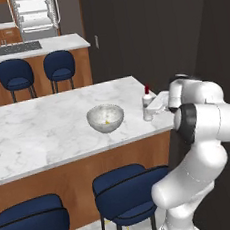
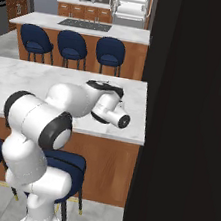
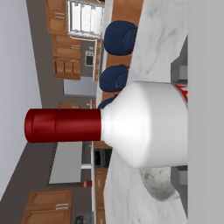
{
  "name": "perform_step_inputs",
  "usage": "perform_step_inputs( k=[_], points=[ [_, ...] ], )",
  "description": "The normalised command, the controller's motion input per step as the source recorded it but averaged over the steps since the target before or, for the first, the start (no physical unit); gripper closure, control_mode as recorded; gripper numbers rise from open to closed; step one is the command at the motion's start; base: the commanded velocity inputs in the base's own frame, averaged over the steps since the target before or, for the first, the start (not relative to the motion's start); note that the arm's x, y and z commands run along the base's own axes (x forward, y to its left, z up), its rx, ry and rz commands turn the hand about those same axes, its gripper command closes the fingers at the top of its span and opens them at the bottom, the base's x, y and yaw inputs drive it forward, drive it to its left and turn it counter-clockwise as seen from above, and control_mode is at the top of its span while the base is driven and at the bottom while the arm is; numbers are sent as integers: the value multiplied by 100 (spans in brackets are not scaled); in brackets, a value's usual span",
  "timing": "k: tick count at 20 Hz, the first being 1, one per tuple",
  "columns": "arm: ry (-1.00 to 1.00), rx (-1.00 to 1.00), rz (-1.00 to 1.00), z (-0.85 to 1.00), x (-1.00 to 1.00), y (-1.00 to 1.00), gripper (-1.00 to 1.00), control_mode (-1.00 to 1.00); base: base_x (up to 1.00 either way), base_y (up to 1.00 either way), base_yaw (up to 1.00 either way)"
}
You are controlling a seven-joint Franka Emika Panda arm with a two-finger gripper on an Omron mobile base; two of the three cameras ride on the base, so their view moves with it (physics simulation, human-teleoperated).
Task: There is a bowl on the dining counter. Grab a lemon wedge from the fridge and place it in the bowl. Then get the liquor bottle and glass cup from the cabinet and place them next to the bowl.
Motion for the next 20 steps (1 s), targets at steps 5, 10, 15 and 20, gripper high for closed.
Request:
perform_step_inputs(
  k=[5,10,15,20],
  points=[
    [0,0,0,-22,28,0,100,-100,0,0,0],
    [0,0,0,-25,29,0,100,-100,0,0,0],
    [0,0,0,-22,35,0,100,-100,0,0,0],
    [0,0,0,-18,33,0,100,-100,0,0,0]
  ],
)
